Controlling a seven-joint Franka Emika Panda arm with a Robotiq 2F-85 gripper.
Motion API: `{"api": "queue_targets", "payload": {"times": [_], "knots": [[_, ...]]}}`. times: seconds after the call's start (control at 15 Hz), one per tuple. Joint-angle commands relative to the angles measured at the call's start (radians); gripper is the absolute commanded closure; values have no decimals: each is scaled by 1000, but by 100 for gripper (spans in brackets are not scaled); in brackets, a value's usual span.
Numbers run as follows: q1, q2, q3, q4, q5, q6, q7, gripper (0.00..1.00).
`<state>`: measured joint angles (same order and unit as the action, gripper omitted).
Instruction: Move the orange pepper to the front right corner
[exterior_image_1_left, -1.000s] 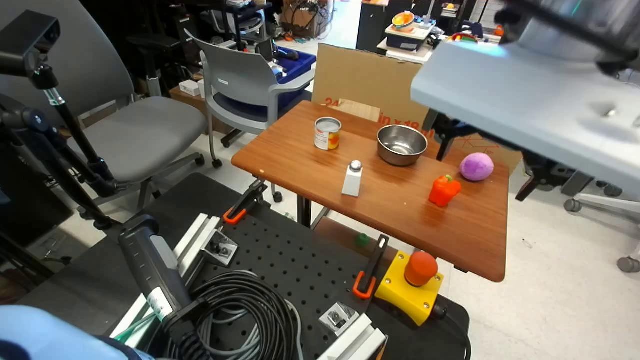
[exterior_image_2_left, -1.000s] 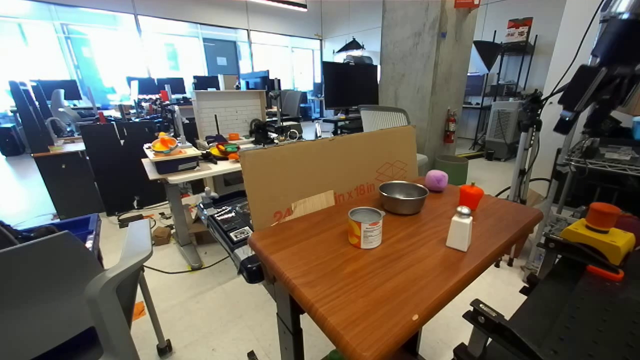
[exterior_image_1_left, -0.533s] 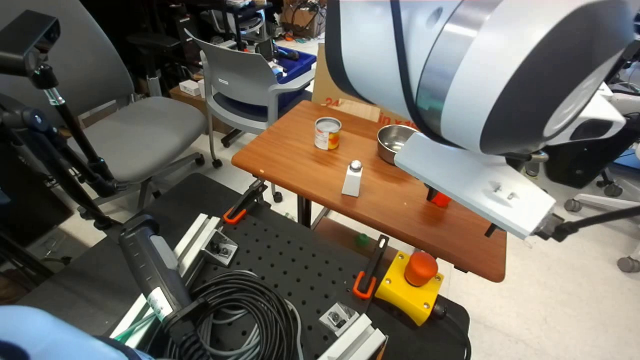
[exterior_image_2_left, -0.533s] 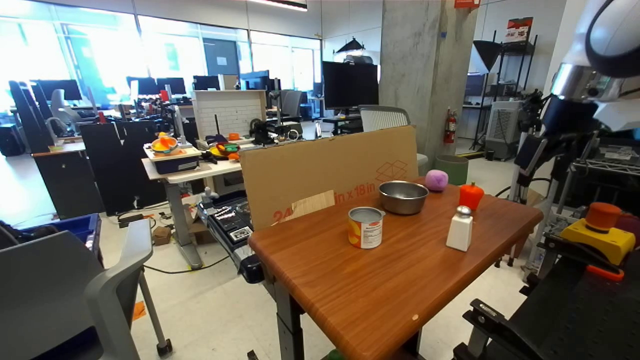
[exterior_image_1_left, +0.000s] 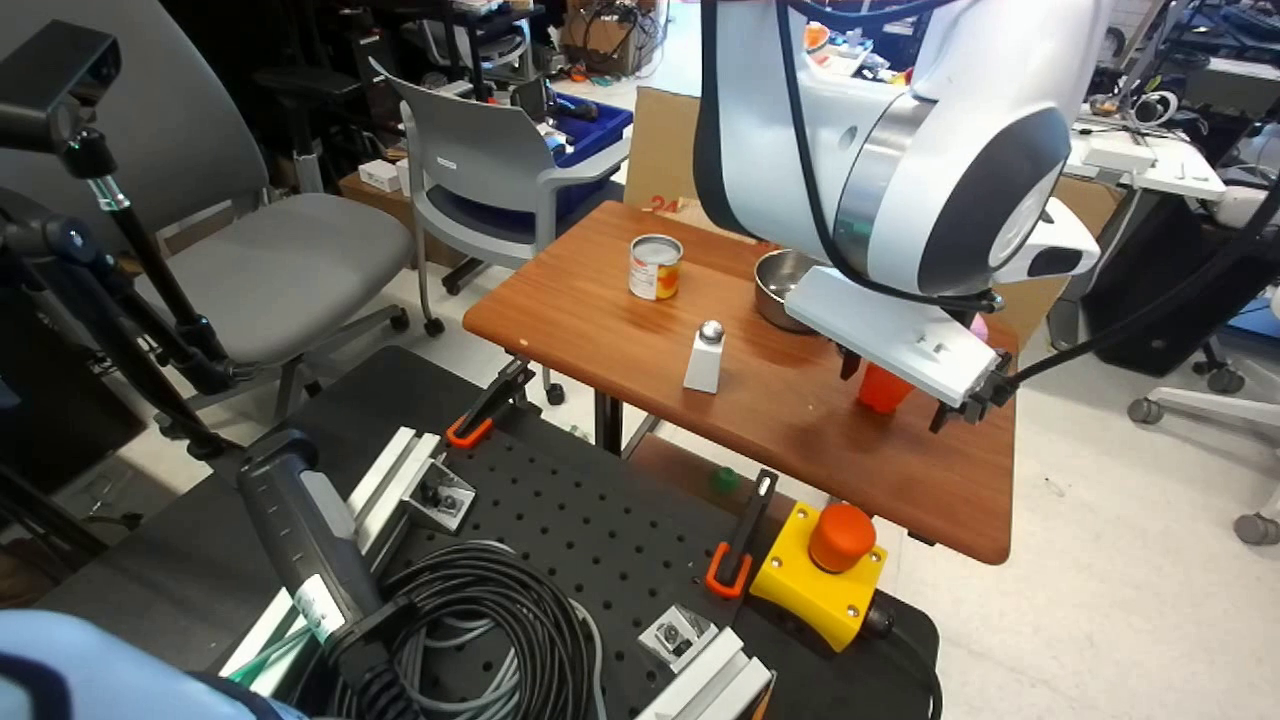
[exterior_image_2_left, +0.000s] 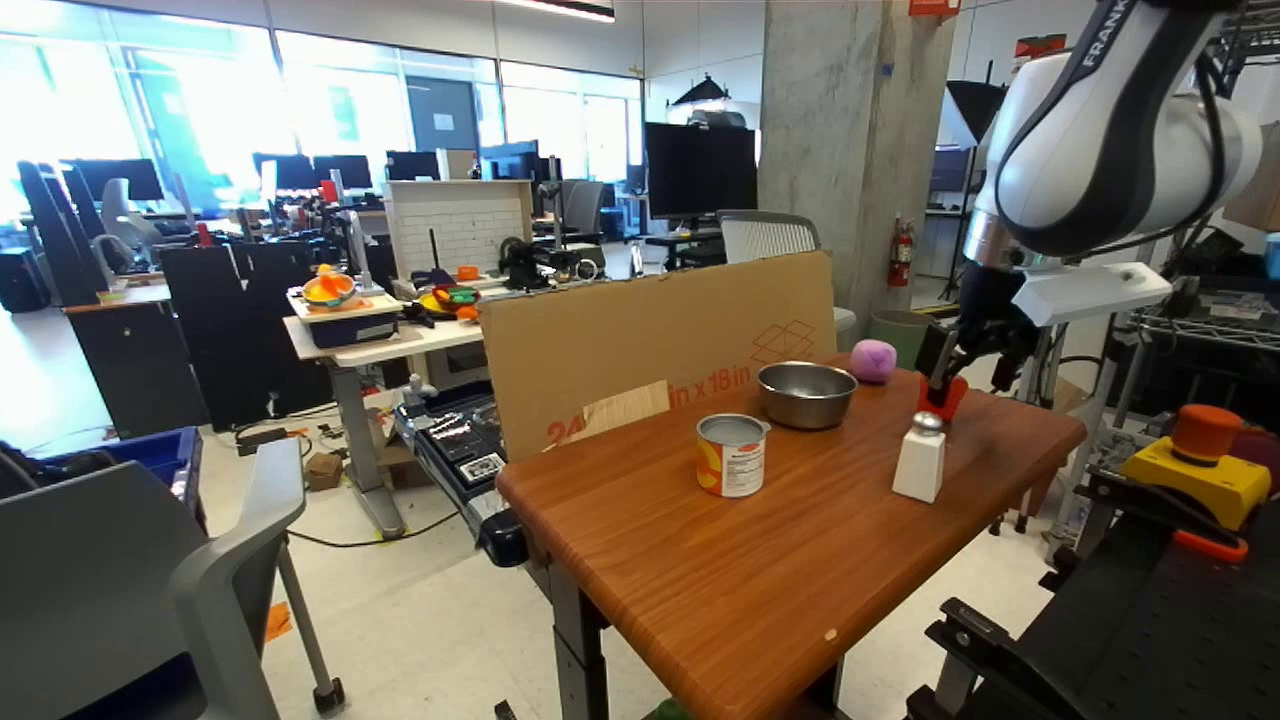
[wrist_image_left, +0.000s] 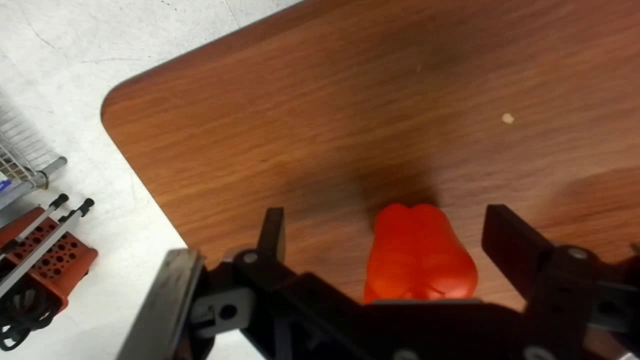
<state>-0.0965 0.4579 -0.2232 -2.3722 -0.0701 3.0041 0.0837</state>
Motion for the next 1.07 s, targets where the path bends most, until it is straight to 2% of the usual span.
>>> {"api": "queue_targets", "payload": {"times": [0.0, 0.2, 0.27, 0.33, 0.6, 0.8, 1.0], "knots": [[-2, 54, 25, 91, 34, -55, 2, 0], [2, 89, 20, 142, 36, -80, 8, 0], [-1, 98, 21, 156, 37, -89, 8, 25], [2, 106, 16, 170, 34, -97, 11, 26], [-10, 111, 23, 195, 35, -140, 2, 58], [-13, 96, 23, 215, 38, -220, 8, 80], [-33, 65, 25, 238, 38, -321, -8, 80]]}}
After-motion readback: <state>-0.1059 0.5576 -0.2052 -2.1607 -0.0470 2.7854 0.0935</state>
